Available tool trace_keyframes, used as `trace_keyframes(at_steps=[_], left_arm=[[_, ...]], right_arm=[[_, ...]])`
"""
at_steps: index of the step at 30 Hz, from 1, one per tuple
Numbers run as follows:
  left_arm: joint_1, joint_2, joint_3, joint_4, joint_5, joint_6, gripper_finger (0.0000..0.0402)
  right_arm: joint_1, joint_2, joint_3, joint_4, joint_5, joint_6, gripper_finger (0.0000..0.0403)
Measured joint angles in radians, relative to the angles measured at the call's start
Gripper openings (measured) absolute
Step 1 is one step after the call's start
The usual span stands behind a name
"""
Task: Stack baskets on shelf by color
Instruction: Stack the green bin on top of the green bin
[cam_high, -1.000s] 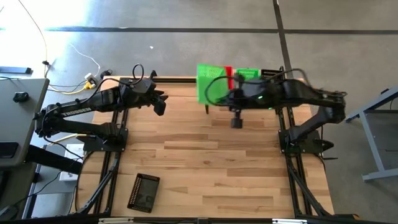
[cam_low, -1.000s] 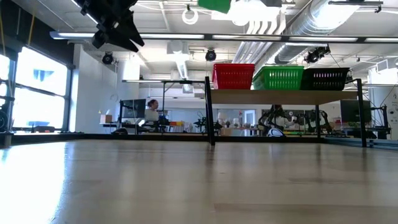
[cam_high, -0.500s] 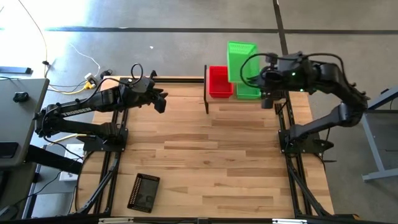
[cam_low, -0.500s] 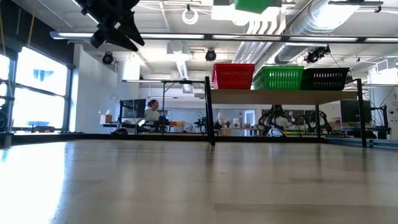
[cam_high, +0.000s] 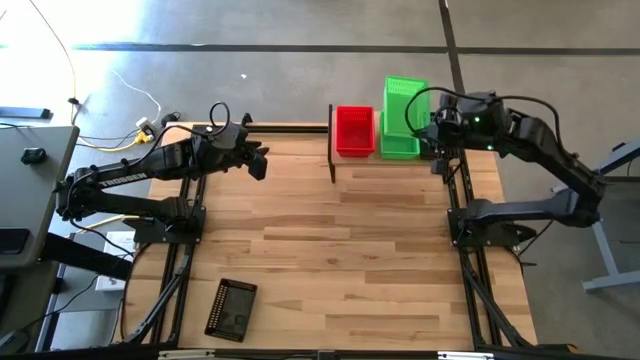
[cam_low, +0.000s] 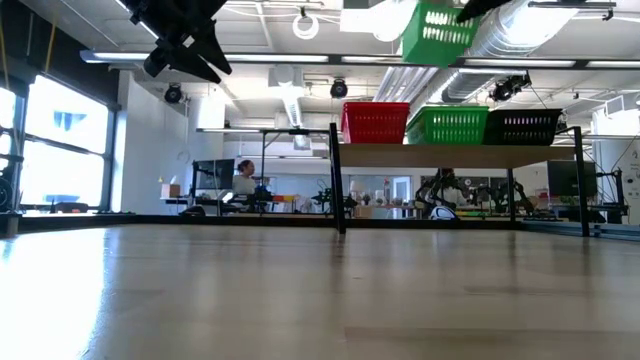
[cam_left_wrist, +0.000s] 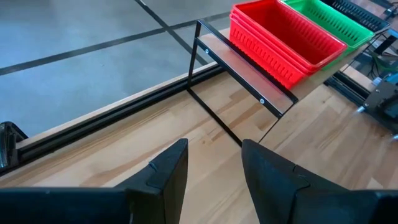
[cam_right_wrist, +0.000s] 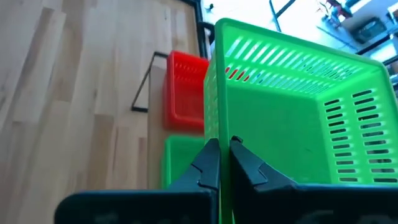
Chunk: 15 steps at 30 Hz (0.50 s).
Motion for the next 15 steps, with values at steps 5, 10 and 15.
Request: trace_keyframes(at_steps=[5, 10, 15], left_arm=[[0.000, 0.000, 0.000, 0.000, 0.001, -0.021, 0.0141], [0.000, 0.000, 0.000, 0.000, 0.003, -0.031, 0.0141], [-0.003, 0.000, 0.000, 0.000, 0.009, -0.032, 0.0141]], right_arm=[[-0.073, -0.011, -0.102, 0.030, -0.069, -0.030, 0.0000], [-0.123, 0.005, -0.166, 0.039, -0.080, -0.050, 0.0000], [-0.165, 0.004, -0.207, 0.050, -0.097, -0.051, 0.0000]])
